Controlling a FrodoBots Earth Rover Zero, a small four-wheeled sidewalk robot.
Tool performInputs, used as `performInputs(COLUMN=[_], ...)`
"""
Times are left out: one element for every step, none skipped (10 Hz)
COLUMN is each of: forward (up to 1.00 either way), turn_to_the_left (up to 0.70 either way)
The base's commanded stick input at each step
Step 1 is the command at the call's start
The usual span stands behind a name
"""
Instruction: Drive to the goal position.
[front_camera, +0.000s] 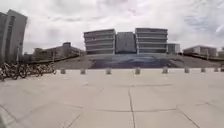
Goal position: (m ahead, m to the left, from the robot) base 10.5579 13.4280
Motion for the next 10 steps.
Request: performInputs(forward=[1.0, 1.0, 1.0, 1.0, 1.0, 1.0, 1.0, 1.0, 1.0, 1.0], turn_to_the_left=[0.0, 0.0, 0.0, 0.0, 0.0, 0.0, 0.0, 0.0, 0.0, 0.0])
